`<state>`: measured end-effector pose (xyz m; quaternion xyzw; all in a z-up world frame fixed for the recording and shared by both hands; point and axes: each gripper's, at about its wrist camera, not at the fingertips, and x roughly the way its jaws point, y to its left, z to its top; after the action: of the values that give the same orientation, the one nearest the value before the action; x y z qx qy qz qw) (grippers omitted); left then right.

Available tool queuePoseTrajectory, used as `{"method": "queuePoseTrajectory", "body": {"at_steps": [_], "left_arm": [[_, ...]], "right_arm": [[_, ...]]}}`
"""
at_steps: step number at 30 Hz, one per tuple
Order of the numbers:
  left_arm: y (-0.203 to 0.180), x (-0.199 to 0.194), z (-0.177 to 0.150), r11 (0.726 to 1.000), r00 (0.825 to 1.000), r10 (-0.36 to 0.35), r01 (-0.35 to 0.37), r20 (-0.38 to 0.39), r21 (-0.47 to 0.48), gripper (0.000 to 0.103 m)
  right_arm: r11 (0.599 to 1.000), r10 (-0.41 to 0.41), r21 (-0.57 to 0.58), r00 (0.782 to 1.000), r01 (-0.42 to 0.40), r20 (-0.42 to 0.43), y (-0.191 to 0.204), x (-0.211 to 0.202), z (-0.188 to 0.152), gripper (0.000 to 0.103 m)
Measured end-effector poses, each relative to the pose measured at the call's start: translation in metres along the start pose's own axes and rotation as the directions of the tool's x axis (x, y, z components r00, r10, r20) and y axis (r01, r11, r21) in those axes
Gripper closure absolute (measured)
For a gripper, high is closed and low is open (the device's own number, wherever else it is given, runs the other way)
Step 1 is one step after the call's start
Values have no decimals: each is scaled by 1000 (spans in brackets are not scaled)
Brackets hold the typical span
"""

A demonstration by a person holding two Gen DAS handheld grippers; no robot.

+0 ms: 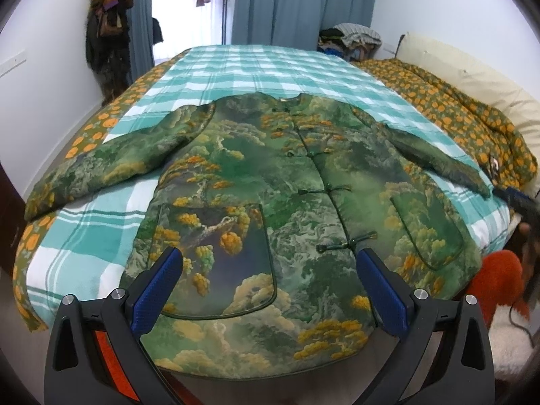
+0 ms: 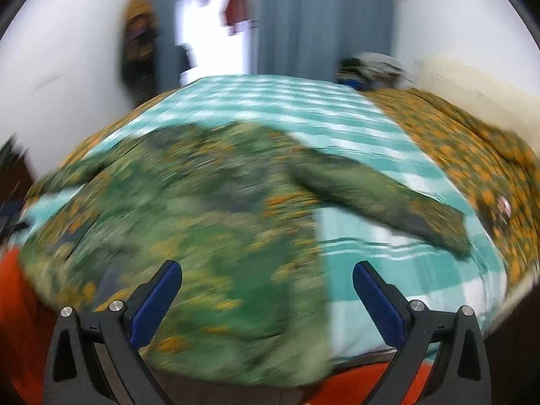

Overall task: Fold large clothes
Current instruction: 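Grasp the sleeve cuff with the right gripper and fold it across the jacket front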

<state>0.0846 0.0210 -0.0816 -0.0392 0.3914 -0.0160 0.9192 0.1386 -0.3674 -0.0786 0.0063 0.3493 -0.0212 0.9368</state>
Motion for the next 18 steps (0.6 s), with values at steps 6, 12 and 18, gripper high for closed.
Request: {"method": "queuePoseTrajectory", "body": {"at_steps": [6,12,18], "left_arm": [[-2,5,0,1000,1000,10,-10,-14,6,1],[-10,15,-4,999,998,26,-25,-54,29,1],[-20,19,-6,996,997,44,-39,-69,75,1]], "right_arm": [[893,-86,434,991,121,-101,-156,71,9,0],[575,-24,811,993,110,-118,-260,128,-25,2],[355,-58,930,995,96,-81,-300,162,-44,31]]}}
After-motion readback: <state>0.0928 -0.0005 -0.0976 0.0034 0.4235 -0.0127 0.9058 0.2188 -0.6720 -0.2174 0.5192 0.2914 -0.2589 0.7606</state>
